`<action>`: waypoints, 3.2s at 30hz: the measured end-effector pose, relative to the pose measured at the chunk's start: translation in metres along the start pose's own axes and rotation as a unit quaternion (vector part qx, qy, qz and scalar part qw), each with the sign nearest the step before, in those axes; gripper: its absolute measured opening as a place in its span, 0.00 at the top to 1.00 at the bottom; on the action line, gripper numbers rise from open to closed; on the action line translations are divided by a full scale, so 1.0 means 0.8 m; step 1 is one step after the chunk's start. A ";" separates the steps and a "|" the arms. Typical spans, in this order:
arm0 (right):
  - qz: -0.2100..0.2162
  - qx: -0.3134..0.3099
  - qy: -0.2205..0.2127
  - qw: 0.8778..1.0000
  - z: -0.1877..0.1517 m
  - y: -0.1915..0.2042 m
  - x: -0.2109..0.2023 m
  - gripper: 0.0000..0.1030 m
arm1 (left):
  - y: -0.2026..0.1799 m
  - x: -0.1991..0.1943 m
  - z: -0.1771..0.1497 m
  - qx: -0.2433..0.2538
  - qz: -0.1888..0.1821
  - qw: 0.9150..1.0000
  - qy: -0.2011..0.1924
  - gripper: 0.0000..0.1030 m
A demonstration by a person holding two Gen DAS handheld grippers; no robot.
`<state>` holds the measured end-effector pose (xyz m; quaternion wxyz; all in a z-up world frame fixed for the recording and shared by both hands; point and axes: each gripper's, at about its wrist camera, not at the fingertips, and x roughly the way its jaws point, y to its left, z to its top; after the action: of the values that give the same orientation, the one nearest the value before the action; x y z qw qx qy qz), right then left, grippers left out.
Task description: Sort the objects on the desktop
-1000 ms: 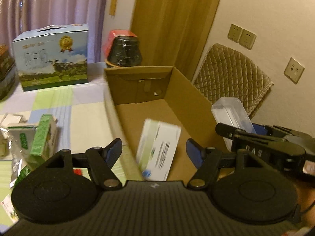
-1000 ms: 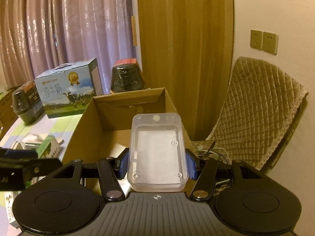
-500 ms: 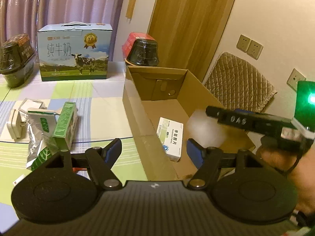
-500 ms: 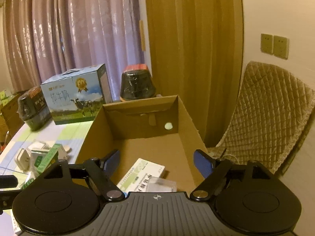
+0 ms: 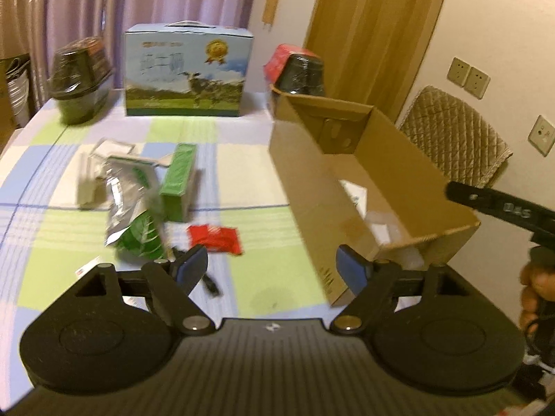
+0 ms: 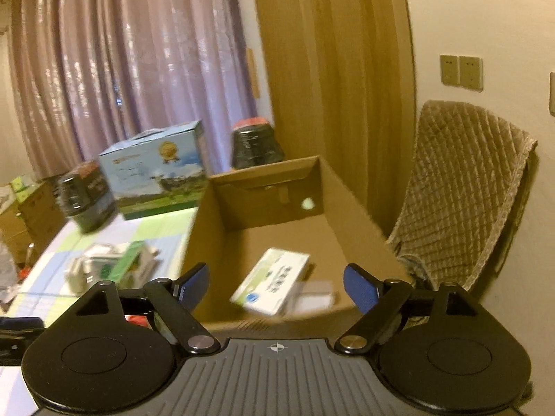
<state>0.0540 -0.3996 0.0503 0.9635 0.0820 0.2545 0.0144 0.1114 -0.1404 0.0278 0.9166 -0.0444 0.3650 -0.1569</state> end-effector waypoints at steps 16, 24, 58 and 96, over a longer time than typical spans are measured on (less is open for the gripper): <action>0.075 -0.053 0.079 0.993 -0.084 0.099 -0.016 0.19 | 0.128 -0.068 -0.080 -0.056 0.103 0.993 0.021 0.15; 0.081 -0.079 0.095 0.989 -0.100 0.110 -0.007 0.19 | 0.141 -0.064 -0.090 -0.069 0.103 0.992 0.027 0.14; 0.160 -0.193 0.164 0.954 -0.155 0.165 0.136 0.34 | 0.148 0.084 -0.088 -0.019 0.105 0.989 0.100 0.50; 0.110 -0.123 0.208 0.964 -0.172 0.168 0.074 0.91 | 0.127 0.011 -0.132 0.035 0.070 0.991 0.112 0.68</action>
<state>0.0397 -0.2419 -0.0745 0.8843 -0.0142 0.4352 0.1686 0.0712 -0.0438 -0.0750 0.8794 0.0311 0.4623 -0.1093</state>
